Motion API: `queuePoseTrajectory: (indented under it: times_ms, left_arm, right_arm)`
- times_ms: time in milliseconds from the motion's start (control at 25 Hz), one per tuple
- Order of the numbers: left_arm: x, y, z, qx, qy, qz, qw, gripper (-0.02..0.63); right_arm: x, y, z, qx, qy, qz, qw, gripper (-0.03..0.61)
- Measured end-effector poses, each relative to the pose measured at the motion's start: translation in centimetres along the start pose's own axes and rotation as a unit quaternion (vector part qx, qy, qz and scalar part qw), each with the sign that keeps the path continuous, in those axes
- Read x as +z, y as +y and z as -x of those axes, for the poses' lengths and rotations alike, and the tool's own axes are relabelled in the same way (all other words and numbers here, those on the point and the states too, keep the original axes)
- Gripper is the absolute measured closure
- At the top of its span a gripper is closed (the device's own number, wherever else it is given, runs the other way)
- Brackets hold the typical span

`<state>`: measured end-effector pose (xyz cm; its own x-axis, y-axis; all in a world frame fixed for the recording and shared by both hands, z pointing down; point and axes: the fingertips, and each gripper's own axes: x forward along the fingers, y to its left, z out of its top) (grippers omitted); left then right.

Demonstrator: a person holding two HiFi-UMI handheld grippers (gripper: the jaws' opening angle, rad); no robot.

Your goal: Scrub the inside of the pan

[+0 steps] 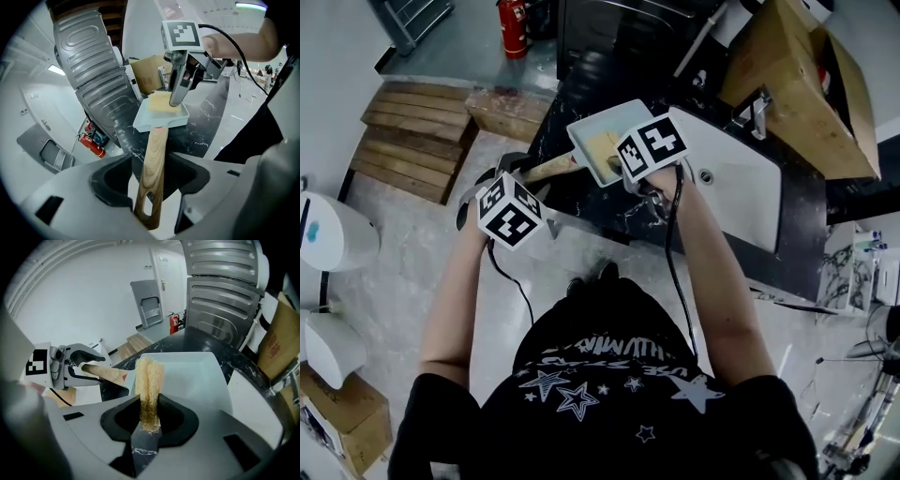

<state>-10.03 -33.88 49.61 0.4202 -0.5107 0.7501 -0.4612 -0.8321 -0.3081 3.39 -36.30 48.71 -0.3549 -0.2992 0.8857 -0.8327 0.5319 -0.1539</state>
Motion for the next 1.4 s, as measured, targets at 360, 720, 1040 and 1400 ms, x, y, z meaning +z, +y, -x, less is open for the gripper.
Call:
queuePoseTrajectory:
  times_ms: [360,720,1040,1400]
  left_arm:
    - [2.8,0.4,3.0,0.035,-0.063,0.039,0.9966,0.38]
    - [6.7,-4.0,4.8,0.052,-0.108,0.083,0.9893,0.392]
    - [9.2,-11.6,5.4,0.027,-0.138,0.132,0.9812,0.451]
    - [11.4,-17.7,7.9,0.075,-0.162,0.148,0.9727,0.567]
  right_arm:
    - [-0.1,0.1,2.9,0.004,-0.069,0.003,0.998,0.491]
    - [-4.9,0.7,6.9,0.032,-0.116,-0.007,0.993,0.491]
    - [-12.1,1.0,9.4,0.031,-0.132,-0.01,0.991,0.491]
    - [-20.5,1.1,13.4,0.01,-0.148,-0.02,0.989,0.491]
